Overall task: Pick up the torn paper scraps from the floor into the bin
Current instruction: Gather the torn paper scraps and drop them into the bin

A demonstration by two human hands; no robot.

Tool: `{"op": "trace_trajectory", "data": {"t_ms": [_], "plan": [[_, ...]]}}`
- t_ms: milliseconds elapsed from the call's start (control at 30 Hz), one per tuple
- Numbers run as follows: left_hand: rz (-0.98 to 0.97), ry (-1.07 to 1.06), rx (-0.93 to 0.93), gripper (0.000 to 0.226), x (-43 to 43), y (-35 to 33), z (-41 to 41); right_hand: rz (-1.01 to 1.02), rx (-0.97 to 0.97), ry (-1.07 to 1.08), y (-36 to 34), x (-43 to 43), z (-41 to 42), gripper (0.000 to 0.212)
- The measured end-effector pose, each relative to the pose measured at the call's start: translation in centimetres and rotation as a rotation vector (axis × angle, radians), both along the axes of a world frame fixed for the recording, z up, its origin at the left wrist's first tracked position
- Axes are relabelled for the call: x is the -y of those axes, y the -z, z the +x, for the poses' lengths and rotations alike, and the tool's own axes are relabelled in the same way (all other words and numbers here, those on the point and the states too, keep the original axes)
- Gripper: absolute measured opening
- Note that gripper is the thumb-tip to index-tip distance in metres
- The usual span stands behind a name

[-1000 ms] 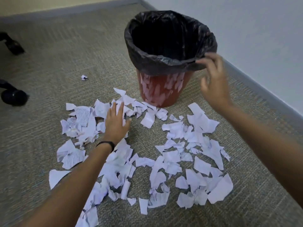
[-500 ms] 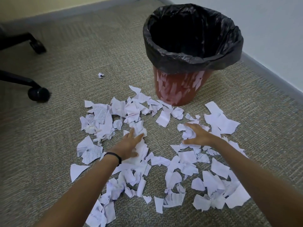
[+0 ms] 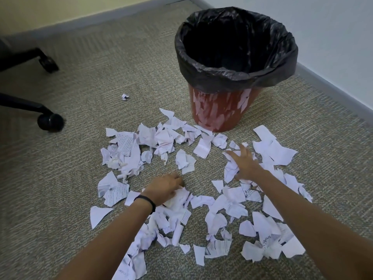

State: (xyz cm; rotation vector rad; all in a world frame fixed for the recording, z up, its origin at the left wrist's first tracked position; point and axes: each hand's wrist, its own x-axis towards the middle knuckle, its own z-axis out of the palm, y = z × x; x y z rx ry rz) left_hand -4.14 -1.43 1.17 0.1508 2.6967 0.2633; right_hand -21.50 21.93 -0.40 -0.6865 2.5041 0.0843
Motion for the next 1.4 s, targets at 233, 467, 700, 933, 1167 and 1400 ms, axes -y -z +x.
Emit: {"op": "trace_trajectory", "data": {"t_ms": [233,467,700,933,1167,1400], "plan": [[0.046,-0.091,0.026,0.036,0.3,-0.6,-0.2,-0.092,-0.118,-0.032,0.9,0.4,-0.1,0.050],[0.149,-0.281,-0.115,0.017,0.2,-3.0,-1.4,-0.180,0.094,0.111,-0.6,1.5,0.5,0.024],[0.626,-0.631,-0.509,0.015,-0.2,-8.7,-5.8,-0.437,0.421,0.188,-9.3,2.0,0.8,0.019],[1.034,-0.701,-0.792,0.009,-2.8,-19.3,-12.0,-1.380,0.651,0.501,-19.9,1.4,-0.1,0.023],[1.245,-0.735,-0.635,0.016,-2.5,-22.9,-15.4,-2.070,0.701,0.837,-23.6,3.5,-3.0,0.018],[1.009,-0.784,-0.545,0.061,-1.1,-17.4,-10.6,-1.579,0.288,0.688,-23.3,5.8,-2.4,0.059]]}}
